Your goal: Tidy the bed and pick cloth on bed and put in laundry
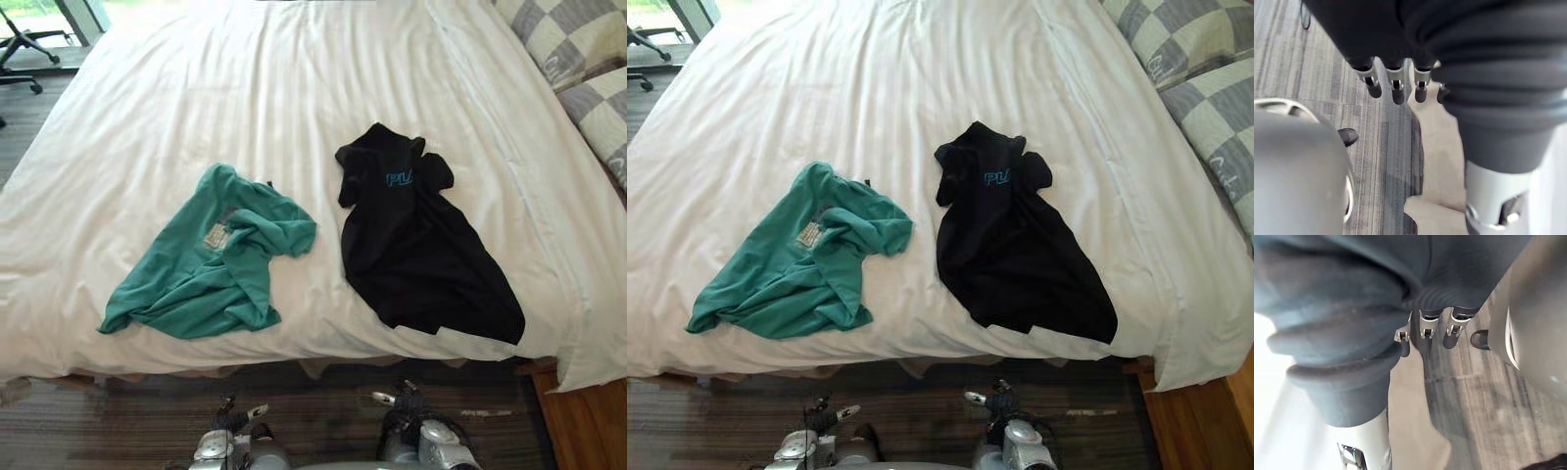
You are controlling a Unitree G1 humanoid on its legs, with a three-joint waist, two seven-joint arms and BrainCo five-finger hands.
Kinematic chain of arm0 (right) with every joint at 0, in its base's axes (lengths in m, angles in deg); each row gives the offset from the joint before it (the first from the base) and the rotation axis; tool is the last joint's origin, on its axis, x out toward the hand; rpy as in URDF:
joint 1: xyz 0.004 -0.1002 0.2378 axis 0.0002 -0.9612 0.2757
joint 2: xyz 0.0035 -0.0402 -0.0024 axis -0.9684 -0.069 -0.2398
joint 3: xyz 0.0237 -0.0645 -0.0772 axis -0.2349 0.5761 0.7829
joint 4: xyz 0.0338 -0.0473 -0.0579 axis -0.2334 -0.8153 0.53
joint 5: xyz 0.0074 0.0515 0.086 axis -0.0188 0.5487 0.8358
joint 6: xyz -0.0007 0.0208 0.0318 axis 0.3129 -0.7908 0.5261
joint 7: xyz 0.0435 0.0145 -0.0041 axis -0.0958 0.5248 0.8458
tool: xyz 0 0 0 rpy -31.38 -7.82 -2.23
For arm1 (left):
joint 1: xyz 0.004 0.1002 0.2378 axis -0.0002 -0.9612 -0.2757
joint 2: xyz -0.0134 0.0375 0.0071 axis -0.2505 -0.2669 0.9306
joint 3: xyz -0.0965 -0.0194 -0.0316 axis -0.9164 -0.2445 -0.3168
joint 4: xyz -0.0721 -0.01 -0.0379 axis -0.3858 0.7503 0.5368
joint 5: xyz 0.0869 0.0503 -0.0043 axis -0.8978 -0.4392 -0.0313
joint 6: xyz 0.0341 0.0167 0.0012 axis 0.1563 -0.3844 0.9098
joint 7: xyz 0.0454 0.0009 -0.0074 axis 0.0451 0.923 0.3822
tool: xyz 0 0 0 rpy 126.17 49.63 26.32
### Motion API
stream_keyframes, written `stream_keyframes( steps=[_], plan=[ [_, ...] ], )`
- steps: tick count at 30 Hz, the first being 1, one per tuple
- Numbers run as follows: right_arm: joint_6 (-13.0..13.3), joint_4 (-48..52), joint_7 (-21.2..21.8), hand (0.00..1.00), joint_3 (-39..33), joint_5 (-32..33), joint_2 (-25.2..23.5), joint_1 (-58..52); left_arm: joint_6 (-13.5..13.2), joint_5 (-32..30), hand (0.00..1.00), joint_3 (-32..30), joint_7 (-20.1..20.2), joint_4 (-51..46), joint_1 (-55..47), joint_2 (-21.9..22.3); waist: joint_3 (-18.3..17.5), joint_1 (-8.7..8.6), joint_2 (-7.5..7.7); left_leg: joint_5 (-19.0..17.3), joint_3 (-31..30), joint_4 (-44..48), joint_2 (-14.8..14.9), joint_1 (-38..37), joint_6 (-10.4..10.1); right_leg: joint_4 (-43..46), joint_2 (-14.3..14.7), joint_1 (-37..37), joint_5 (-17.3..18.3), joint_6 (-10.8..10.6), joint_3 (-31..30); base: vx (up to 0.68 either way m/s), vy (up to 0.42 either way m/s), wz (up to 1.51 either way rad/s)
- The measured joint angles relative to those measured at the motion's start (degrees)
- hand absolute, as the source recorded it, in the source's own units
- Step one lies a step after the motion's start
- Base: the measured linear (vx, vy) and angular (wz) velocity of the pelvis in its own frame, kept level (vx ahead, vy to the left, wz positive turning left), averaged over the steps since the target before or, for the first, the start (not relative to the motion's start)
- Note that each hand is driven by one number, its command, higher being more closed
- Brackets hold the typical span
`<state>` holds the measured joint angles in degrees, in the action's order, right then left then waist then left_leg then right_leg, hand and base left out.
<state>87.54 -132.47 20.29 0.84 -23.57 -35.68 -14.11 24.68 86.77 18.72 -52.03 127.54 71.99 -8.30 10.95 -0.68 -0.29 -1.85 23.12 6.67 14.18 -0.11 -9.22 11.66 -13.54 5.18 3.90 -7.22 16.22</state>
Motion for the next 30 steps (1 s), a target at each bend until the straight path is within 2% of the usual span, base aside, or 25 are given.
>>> stream_keyframes(
  steps=[1,2,3,5,6,7,8,9,10,12,13,15,17,19,20,21,22,26,30],
  plan=[
    [0.03,-0.05,-0.55,0.0,-1.79,0.88,0.26,-0.23,0.03,0.46,0.0,-0.99,-0.01,0.47,-0.02,0.51,-0.14,-0.04,-0.43,0.84,-0.17,-1.28,-0.15,-0.51,-0.06,-0.7,0.03,-0.6,-0.24,-0.43,0.7,-0.02,-0.054,0.4],
    [0.13,-1.01,-2.36,0.0,-7.67,3.31,1.52,-1.02,0.15,2.11,0.0,-5.04,0.1,1.5,-0.4,2.04,-0.44,-0.23,-1.55,2.71,-0.6,-4.88,-0.32,-1.9,-0.2,-2.05,0.56,-2.0,-0.55,-0.95,2.26,-0.01,-0.037,0.3],
    [0.15,-1.9,-2.88,0.0,-10.43,4.68,2.01,-1.26,0.22,3.21,0.0,-7.55,0.1,1.76,-0.72,2.46,-0.63,-0.14,-1.79,3.27,-0.81,-5.86,-0.32,-2.29,-0.42,-2.16,0.77,-2.16,-0.55,-0.96,2.49,0.01,-0.048,0.29],
    [-0.02,-4.28,-3.89,0.0,-22.71,9.66,3.76,-3.69,0.63,6.56,0.0,-22.74,0.14,3.05,-2.15,2.02,-1.31,0.0,-2.85,4.05,-0.9,-7.93,-0.32,-4.13,-0.56,-3.08,1.3,-3.79,-0.59,-1.02,2.92,0.03,-0.019,0.06],
    [-0.11,-4.81,-4.33,0.0,-26.38,10.83,4.1,-4.57,0.99,6.94,0.0,-28.11,0.11,3.8,-2.34,1.27,-1.4,-0.01,-2.63,4.06,-0.82,-8.25,-0.39,-4.58,-0.64,-3.32,1.32,-4.33,-0.59,-1.03,2.98,0.03,0.011,0.05],
    [-0.25,-6.68,-5.27,0.0,-34.84,12.75,5.12,-6.53,1.97,7.0,0.0,-40.57,-0.18,5.83,-2.92,-2.01,-2.21,-0.06,-1.74,4.03,-0.86,-8.72,-0.62,-4.87,-0.67,-4.46,1.33,-5.52,-0.81,-1.4,3.37,0.04,0.017,0.09],
    [-0.38,-7.16,-5.76,0.0,-37.61,13.13,5.47,-7.24,2.31,6.78,0.0,-44.17,-0.4,6.22,-3.12,-3.51,-2.81,-0.09,-1.99,4.03,-0.93,-8.84,-0.7,-5.02,-0.67,-4.96,1.32,-6.06,-0.96,-1.64,3.6,0.05,0.024,0.16],
    [-0.55,-8.53,-6.27,0.0,-45.0,14.14,6.56,-9.29,2.98,5.45,0.0,-53.82,-1.44,6.27,-3.85,-8.74,-3.41,0.05,-0.72,4.09,-1.08,-9.62,-1.03,-5.52,-0.73,-6.18,1.3,-7.07,-1.39,-2.02,4.02,0.05,0.015,0.11],
    [-0.77,-8.74,-6.38,0.0,-47.03,14.28,7.06,-9.89,3.38,4.96,0.0,-56.66,-1.57,6.28,-4.17,-10.81,-3.74,0.05,-0.31,4.18,-1.07,-10.04,-1.13,-5.72,-0.89,-6.56,1.3,-7.24,-1.59,-2.05,4.06,0.04,0.027,0.09],
    [-1.15,-8.74,-7.14,0.0,-54.06,14.25,10.41,-11.27,3.9,4.1,0.0,-65.91,-2.46,6.26,-4.63,-19.67,-5.64,0.21,1.11,4.24,-0.97,-11.05,-1.82,-5.96,-0.93,-8.91,1.2,-8.11,-2.67,-2.48,4.1,0.05,0.037,0.02],
    [-1.19,-8.73,-7.13,0.0,-55.44,14.2,11.67,-11.36,3.9,4.12,0.0,-67.1,-2.45,6.22,-4.59,-21.53,-6.4,0.28,1.45,4.25,-0.94,-11.3,-2.04,-5.95,-0.92,-9.42,1.12,-8.2,-2.95,-2.54,4.05,0.05,0.029,0.03],
    [-1.31,-7.21,-7.16,0.0,-57.6,13.41,17.46,-10.76,3.82,4.39,0.0,-68.02,-2.3,6.01,-3.63,-26.89,-8.16,0.43,1.89,4.26,-0.93,-11.89,-2.8,-6.34,-0.9,-11.05,0.71,-9.15,-3.77,-2.55,4.05,0.03,0.032,0.03],
    [-1.35,0.32,-7.31,0.0,-57.37,11.26,21.0,-9.5,3.72,4.79,0.0,-67.36,-2.41,2.07,-2.04,-28.64,-8.8,0.22,1.5,4.24,-0.9,-11.95,-3.29,-6.19,-0.89,-11.7,0.29,-9.2,-4.19,-2.99,3.98,0.01,0.019,0.0],
    [-0.92,12.33,-8.5,0.0,-53.82,8.23,25.22,-7.94,3.16,5.96,0.0,-61.23,-3.48,-10.07,-1.46,-28.88,-9.8,0.19,0.53,4.26,-0.95,-11.96,-3.2,-5.99,-0.88,-11.98,0.45,-9.18,-4.26,-3.04,3.98,0.0,0.0,0.0],
    [-0.71,15.15,-8.74,0.0,-52.57,7.09,26.24,-7.53,2.87,5.99,0.0,-59.45,-3.94,-13.42,-1.49,-28.89,-10.23,0.21,0.21,4.26,-0.95,-11.96,-3.15,-5.99,-0.88,-12.01,0.52,-9.17,-4.26,-3.04,3.98,0.0,0.0,0.0],
    [-0.1,20.9,-9.84,0.0,-49.52,5.01,27.82,-6.78,1.79,6.0,0.0,-55.96,-5.26,-19.91,-1.48,-28.9,-10.83,0.23,-0.38,4.26,-0.94,-11.96,-3.11,-6.0,-0.88,-12.02,0.59,-9.15,-4.26,-3.04,3.93,0.0,0.0,0.0],
    [0.82,26.3,-10.75,0.0,-46.21,3.74,28.69,-5.75,0.44,5.81,0.0,-52.87,-6.74,-26.42,-1.39,-28.96,-11.42,0.21,-0.35,4.26,-0.9,-11.96,-3.1,-5.99,-0.88,-12.0,0.62,-9.07,-4.26,-3.04,3.84,0.0,0.0,0.0],
    [2.32,34.33,-12.19,0.0,-37.3,0.26,28.25,-2.21,-2.84,3.73,0.0,-45.29,-10.18,-37.34,1.17,-28.98,-11.8,0.3,-1.23,4.25,-0.63,-11.96,-3.13,-6.25,-0.89,-11.87,0.67,-8.91,-4.28,-3.03,3.3,0.01,-0.009,-0.03],
    [2.66,40.38,-11.99,0.0,-31.0,-4.03,26.9,-1.76,-3.9,2.8,0.0,-34.81,-10.0,-45.26,2.58,-27.93,-11.66,0.67,-1.15,4.24,-0.34,-11.96,-3.09,-6.94,-0.9,-11.49,0.67,-8.84,-4.33,-2.97,2.26,0.02,-0.005,-0.02]
  ],
)
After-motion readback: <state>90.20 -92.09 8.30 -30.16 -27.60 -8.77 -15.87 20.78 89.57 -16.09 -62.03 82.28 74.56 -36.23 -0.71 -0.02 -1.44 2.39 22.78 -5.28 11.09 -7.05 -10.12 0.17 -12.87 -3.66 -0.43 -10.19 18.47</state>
